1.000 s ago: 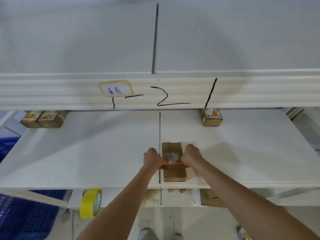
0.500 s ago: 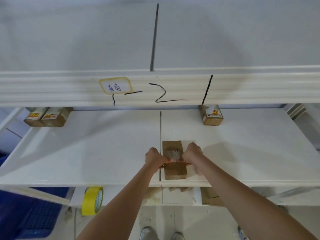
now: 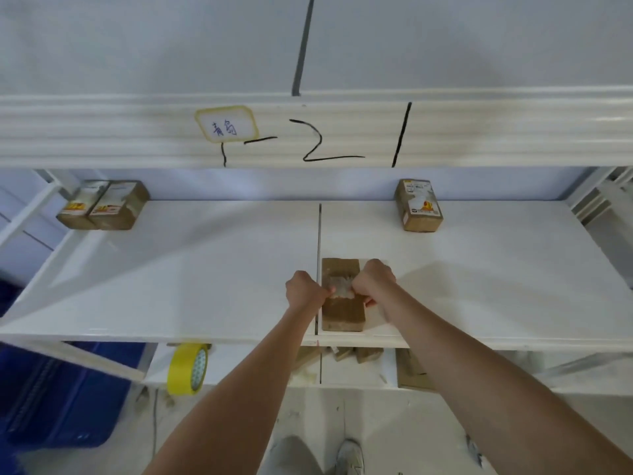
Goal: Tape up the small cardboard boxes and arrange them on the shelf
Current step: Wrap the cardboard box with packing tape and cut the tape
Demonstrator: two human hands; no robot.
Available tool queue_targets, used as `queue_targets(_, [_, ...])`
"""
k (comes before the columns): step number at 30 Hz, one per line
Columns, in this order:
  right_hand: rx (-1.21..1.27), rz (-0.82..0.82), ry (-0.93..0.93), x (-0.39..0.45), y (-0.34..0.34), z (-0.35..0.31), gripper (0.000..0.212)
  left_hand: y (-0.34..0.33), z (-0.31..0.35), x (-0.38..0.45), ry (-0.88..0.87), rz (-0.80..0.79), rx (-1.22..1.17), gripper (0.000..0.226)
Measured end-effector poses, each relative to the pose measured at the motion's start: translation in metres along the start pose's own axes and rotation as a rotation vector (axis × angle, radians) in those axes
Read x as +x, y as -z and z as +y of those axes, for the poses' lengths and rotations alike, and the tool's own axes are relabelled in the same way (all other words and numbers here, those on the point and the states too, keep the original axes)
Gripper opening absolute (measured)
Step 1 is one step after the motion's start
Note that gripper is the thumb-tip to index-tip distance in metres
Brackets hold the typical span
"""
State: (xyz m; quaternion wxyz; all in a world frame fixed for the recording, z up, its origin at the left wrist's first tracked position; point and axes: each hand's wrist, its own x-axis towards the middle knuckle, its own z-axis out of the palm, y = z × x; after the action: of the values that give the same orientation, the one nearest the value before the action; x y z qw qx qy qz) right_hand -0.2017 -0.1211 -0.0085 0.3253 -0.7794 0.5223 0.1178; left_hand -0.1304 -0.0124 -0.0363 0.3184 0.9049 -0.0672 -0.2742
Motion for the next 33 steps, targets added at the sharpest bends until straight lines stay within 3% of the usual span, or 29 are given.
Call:
queue_targets(3, [-0.14, 0.064, 0.019, -0.01, -0.005, -0.004, 0.03, 0.012, -0.008, -0.003, 0.052, -0.078, -0.173, 0.03])
queue_targets(6, [-0.257, 0.241, 0.044, -0.027, -0.019, -0.014, 0.032, 0.04, -0.016, -0.005, 0.091, -0.16, -0.379, 0.022])
queue_targets(8, [-0.229, 0.353, 0.148, -0.043, -0.032, -0.03, 0.04, 0.061, -0.027, -0.008, 0.08, -0.11, -0.473, 0.014])
queue_targets(11, [-0.019, 0.452, 0.386, -0.075, -0.062, -0.061, 0.032, 0.096, -0.054, -0.013, 0.039, 0.08, -0.539, 0.015])
queue_targets(13, [0.179, 0.362, 0.481, -0.1, -0.088, -0.078, 0.027, 0.121, -0.079, -0.016, -0.031, 0.268, -0.46, 0.022])
queue_targets(15, [0.32, 0.193, 0.463, -0.119, -0.119, -0.09, 0.021, 0.145, -0.106, -0.019, -0.052, 0.414, -0.407, 0.027])
queue_targets(19, [0.637, -0.248, 0.085, -0.14, -0.18, -0.107, 0.02, 0.184, -0.167, -0.022, 0.122, 0.619, -0.452, 0.037])
queue_targets(21, [0.678, -0.386, -0.053, -0.146, -0.203, -0.111, 0.02, 0.192, -0.2, -0.017, 0.214, 0.532, -0.411, 0.036])
queue_targets(23, [0.669, -0.46, -0.124, -0.15, -0.221, -0.111, 0.022, 0.191, -0.228, -0.009, 0.237, 0.332, -0.343, 0.036])
queue_targets(27, [0.637, -0.494, -0.137, -0.155, -0.242, -0.115, 0.027, 0.181, -0.26, 0.0, 0.213, -0.003, -0.432, 0.028])
queue_targets(29, [0.639, -0.486, -0.138, -0.157, -0.247, -0.119, 0.027, 0.177, -0.266, 0.005, 0.242, -0.085, -0.372, 0.026])
queue_targets(33, [0.659, -0.445, -0.13, -0.157, -0.25, -0.128, 0.023, 0.174, -0.272, 0.014, 0.253, -0.104, -0.305, 0.035])
